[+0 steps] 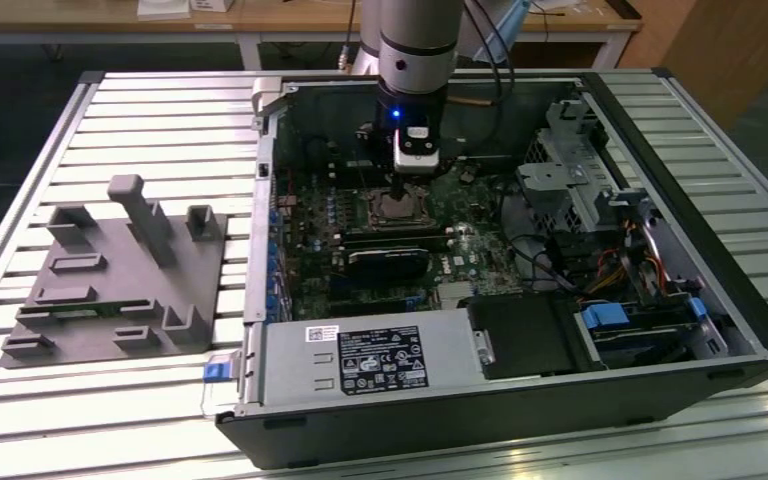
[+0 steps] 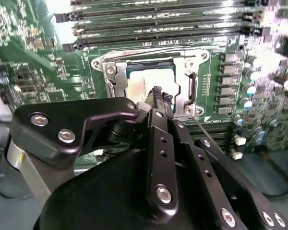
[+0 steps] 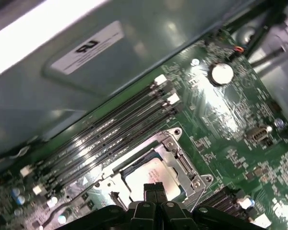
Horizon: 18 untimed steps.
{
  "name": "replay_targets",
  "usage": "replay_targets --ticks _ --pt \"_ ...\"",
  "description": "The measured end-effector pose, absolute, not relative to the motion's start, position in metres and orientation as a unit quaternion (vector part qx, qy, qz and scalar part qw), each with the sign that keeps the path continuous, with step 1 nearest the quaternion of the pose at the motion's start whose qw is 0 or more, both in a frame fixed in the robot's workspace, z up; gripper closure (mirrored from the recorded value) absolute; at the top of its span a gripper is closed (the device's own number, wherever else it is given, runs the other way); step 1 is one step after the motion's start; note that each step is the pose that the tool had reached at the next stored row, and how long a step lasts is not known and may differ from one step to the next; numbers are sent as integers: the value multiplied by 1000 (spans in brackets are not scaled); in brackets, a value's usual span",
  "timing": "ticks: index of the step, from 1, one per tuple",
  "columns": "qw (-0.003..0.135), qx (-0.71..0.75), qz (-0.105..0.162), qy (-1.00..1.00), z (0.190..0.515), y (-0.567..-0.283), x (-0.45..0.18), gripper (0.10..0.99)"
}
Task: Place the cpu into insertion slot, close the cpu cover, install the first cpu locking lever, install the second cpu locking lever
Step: 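Close the cpu cover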
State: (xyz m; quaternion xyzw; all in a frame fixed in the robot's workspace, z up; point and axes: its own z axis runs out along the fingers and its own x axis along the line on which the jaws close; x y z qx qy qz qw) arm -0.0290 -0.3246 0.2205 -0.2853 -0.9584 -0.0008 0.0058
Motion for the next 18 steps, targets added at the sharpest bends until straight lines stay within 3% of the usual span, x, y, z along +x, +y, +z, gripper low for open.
replay_targets --ticks 18 --pt "5 -126 -1 -992 220 -325 -29 980"
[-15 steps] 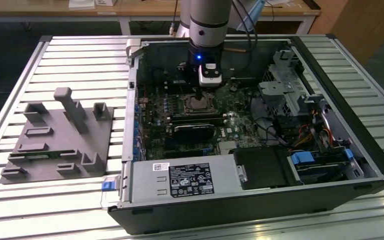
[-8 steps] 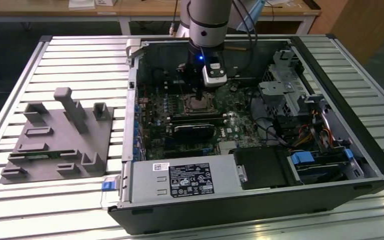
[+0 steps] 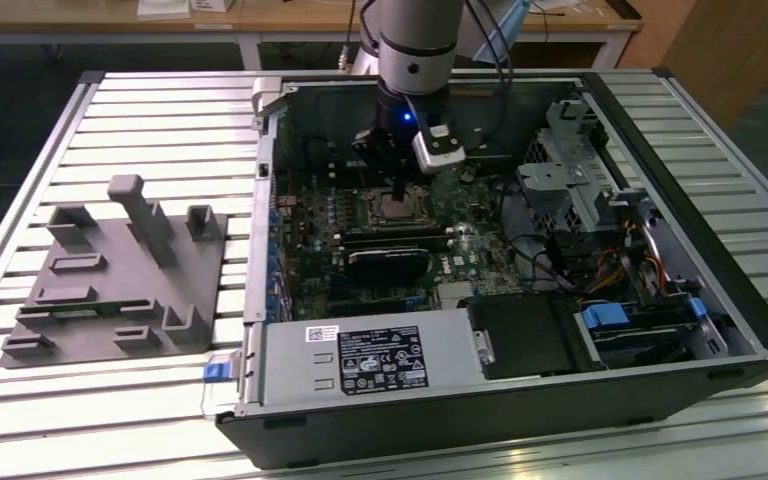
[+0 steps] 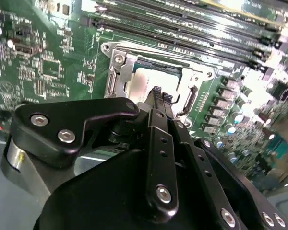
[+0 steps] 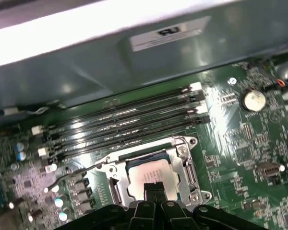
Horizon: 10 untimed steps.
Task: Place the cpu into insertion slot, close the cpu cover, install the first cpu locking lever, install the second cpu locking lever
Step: 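Close the cpu cover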
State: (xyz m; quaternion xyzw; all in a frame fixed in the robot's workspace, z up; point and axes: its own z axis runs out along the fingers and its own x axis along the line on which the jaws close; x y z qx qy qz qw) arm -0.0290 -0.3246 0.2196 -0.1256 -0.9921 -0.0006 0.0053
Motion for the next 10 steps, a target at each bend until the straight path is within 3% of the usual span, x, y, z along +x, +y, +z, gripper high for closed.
replay_targets --ticks 6,10 --pt "3 -78 -2 -997 219 -325 -29 980" --pt "-7 -64 -2 -998 218 -325 -29 980"
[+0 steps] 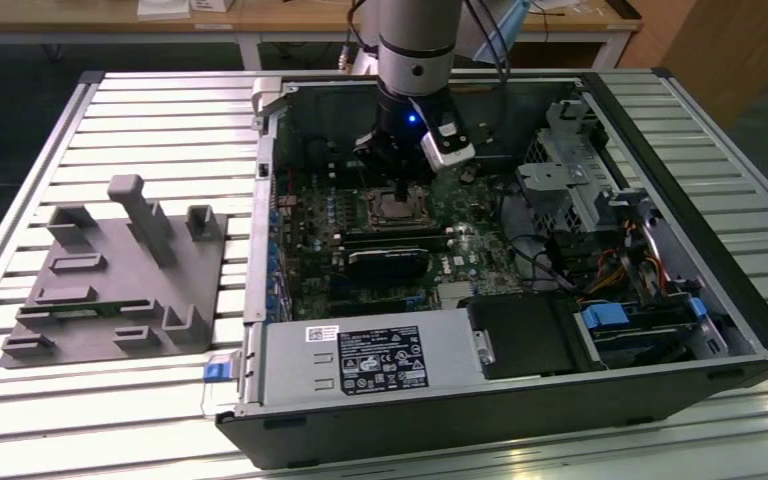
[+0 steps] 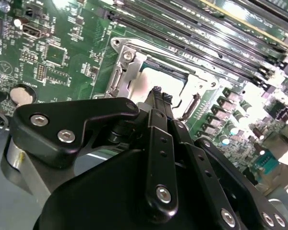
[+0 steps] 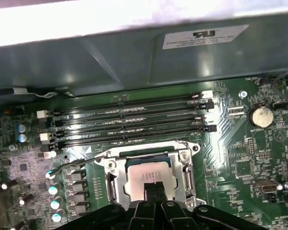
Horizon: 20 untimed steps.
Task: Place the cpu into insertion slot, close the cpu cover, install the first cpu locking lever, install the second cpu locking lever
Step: 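Close the cpu cover, then install the first cpu locking lever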
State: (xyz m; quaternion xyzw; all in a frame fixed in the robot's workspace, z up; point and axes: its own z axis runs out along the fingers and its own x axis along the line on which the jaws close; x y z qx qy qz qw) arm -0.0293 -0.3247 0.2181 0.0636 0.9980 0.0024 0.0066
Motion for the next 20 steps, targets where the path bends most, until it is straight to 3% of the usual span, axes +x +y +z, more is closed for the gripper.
replay_targets --ticks 5,20 --pt "18 63 3 998 217 -325 -33 980" --pt "20 63 3 998 217 -325 -38 980"
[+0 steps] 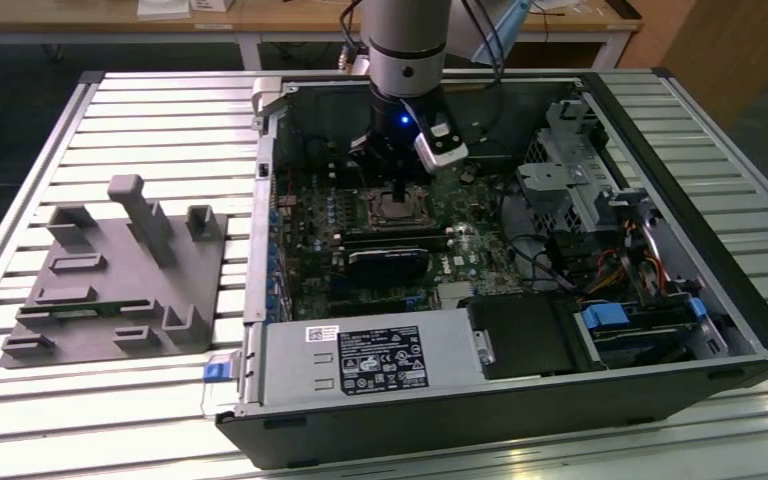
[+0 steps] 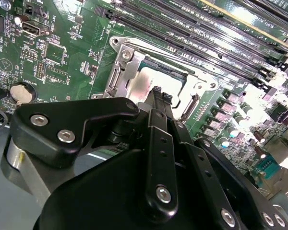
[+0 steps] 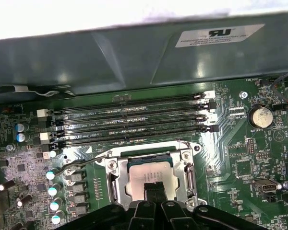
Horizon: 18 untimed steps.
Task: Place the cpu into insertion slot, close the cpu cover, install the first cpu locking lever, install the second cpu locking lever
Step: 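Install the first cpu locking lever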
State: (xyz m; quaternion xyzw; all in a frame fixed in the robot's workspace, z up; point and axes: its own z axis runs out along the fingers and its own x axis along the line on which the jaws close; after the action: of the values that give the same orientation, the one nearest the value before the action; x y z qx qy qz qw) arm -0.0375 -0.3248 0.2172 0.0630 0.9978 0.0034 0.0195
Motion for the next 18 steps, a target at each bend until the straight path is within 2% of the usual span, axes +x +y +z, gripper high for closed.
replay_targets --ticks 18 --pt "20 63 3 998 236 -325 -38 980"
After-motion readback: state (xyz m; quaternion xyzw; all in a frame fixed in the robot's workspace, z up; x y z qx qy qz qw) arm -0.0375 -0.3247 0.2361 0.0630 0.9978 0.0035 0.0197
